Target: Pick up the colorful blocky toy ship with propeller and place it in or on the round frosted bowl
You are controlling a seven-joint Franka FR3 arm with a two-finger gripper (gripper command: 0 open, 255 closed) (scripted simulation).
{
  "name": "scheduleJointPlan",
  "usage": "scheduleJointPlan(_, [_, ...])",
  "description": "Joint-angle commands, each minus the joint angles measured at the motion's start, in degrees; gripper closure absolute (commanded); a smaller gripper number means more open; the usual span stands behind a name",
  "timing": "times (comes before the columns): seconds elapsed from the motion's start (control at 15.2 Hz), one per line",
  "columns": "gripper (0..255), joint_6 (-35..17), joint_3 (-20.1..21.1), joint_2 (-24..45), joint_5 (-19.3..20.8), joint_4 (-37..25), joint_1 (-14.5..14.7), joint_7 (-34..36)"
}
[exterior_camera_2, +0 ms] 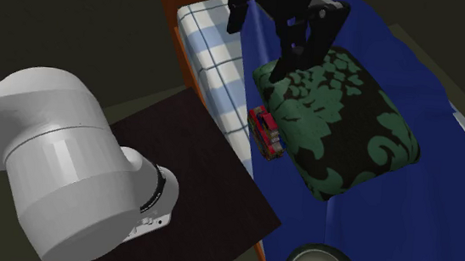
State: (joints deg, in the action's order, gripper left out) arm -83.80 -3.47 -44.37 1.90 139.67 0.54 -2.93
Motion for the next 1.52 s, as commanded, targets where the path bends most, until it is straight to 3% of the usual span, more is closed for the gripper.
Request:
scheduleJointPlan(0.0, [0,0.0,0.0,0.0,0.0,0.0,0.0,0.0])
scheduleJointPlan(0.73, [0,-25.3,2.6,12.6,-0.7,11.3,-0.2,6.6])
scheduleJointPlan(1.45, [0,-50.8,4.6,36.9,0.9,11.4,-1.0,13.9])
